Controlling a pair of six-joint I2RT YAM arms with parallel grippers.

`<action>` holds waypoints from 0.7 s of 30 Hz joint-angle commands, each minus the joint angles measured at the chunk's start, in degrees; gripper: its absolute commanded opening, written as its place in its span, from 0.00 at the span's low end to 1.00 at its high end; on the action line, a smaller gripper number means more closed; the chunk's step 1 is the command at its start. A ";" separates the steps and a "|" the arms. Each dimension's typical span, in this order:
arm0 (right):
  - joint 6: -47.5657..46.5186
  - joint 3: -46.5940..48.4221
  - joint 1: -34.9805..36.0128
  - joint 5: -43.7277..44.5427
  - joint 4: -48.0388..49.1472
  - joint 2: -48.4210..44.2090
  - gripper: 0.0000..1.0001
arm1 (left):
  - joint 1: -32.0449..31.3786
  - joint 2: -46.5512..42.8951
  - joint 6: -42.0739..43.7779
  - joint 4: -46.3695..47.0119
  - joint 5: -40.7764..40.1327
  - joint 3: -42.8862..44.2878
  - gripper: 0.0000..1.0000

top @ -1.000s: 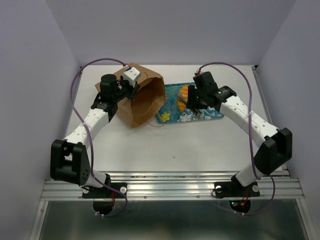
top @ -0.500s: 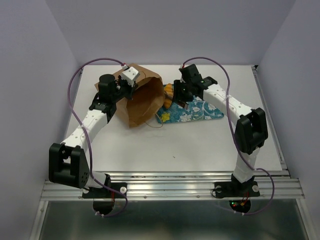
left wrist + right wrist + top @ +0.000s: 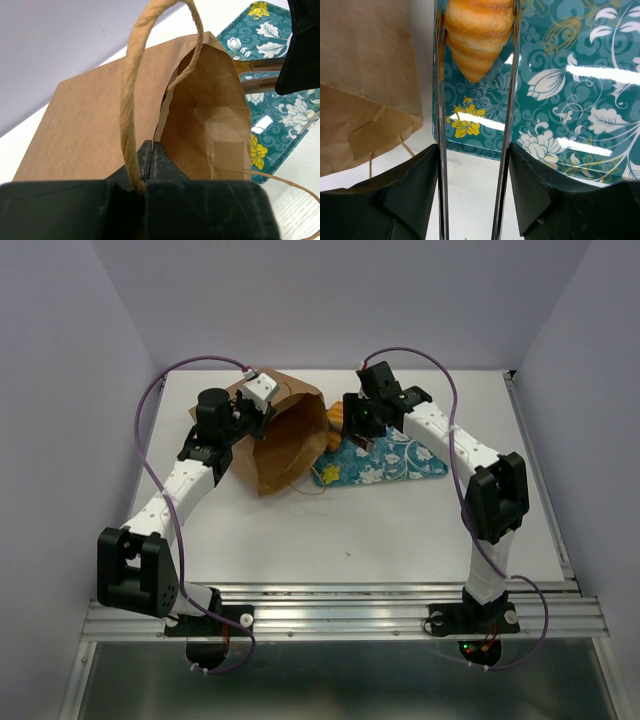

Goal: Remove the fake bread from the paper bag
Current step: Place the fake bread in the container, then take out the fake bread from the paper bag.

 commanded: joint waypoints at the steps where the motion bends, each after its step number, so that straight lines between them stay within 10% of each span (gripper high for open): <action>1: 0.11 3.63 -0.29 0.11 1.51 -0.10 0.62 | -0.26 -3.02 0.11 2.65 -0.25 0.85 0.00; 21: -0.24 -5.13 -0.29 4.86 6.51 -9.14 0.61 | -0.17 -5.31 0.73 1.25 -5.18 -2.23 0.00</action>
